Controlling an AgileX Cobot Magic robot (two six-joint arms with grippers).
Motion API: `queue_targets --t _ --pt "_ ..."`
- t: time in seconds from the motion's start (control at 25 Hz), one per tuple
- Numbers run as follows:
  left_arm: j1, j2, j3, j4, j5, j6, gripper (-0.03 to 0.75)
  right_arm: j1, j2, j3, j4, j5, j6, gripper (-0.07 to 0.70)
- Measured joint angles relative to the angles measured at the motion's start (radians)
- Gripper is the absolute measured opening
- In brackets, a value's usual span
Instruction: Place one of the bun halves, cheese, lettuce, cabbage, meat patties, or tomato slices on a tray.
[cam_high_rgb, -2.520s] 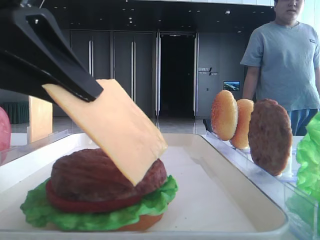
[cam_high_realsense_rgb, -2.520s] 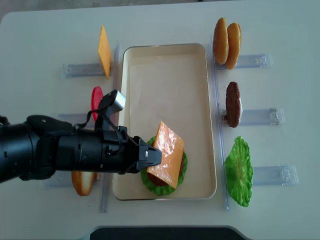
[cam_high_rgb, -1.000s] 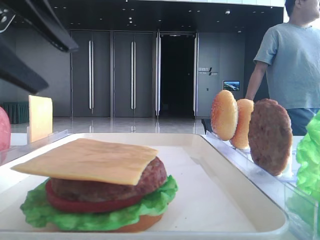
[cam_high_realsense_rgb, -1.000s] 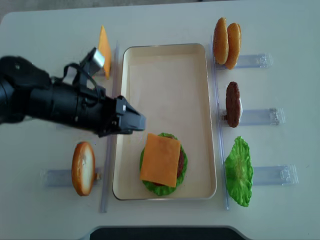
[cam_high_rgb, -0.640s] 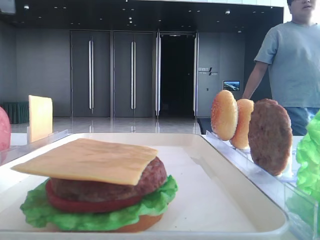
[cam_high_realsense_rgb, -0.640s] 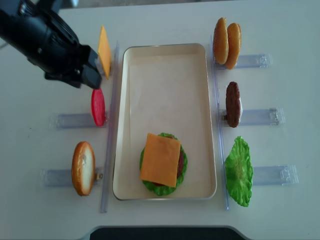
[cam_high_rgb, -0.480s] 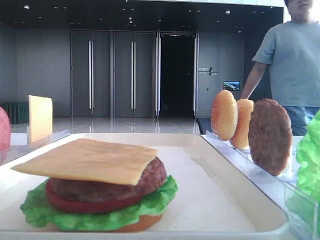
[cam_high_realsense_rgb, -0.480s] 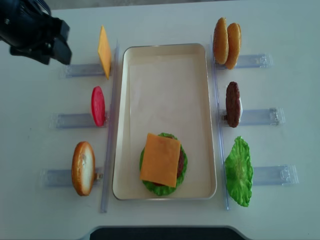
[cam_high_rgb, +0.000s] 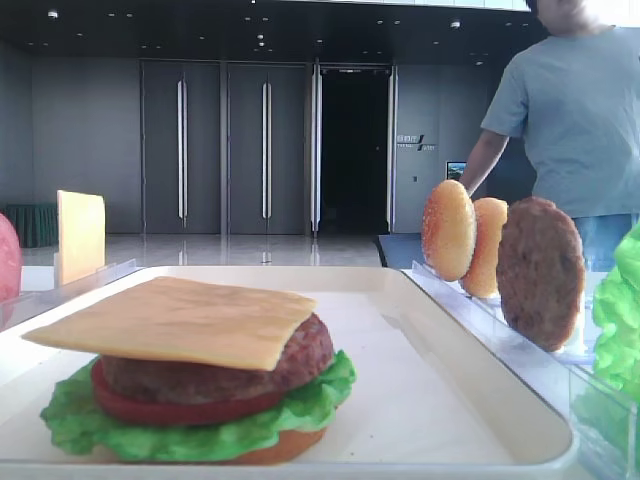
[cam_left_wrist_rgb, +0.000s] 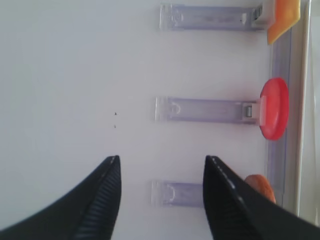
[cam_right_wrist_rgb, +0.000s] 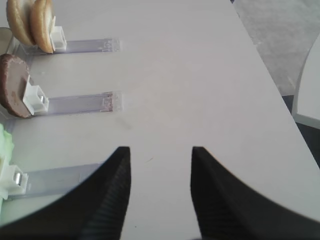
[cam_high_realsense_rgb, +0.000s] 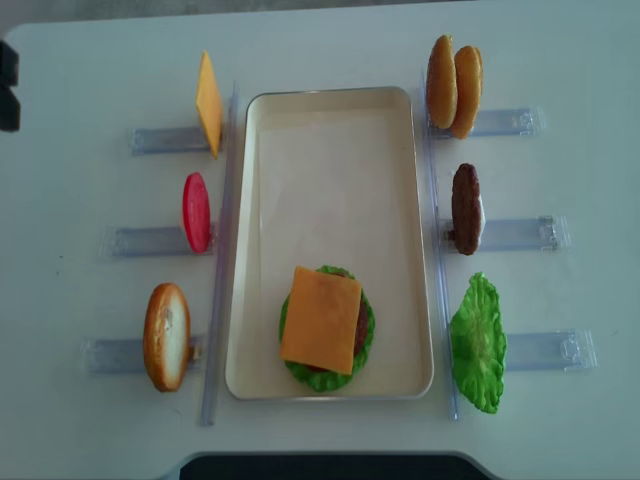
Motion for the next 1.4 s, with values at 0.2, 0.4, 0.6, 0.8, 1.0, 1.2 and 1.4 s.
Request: queue_targets --t 0.2,0.4,0.6,0.8,1.0,1.2,1.4 --pt "0.0 -0.297 0.208 -0.018 0.008 0.0 0.398 0.0 0.0 0.0 0.0 0.0 0.0 0.28" --pt "0.0 -0.642 0.441 -0.043 -0.012 0.009 0.391 0.0 0.0 0.0 0.0 0.0 0.0 0.28" --pt "0.0 -0.921 0.668 -0.045 -0.066 0.015 0.391 0.0 0.0 0.0 0.0 0.0 0.0 0.28" --pt "0.0 -1.107 0.762 -0.052 -0.105 0.018 0.391 0.0 0.0 0.0 0.0 0.0 0.0 0.28" --pt "0.0 -1.205 0.773 -0.056 -0.122 0.018 0.382 0.0 0.0 0.0 0.0 0.0 0.0 0.28" --pt "0.0 -1.233 0.774 -0.058 -0.122 0.018 0.381 0.0 0.0 0.0 0.0 0.0 0.0 0.28" --pt "0.0 -1.233 0.775 -0.058 -0.122 0.018 0.381 0.0 0.0 0.0 0.0 0.0 0.0 0.28"
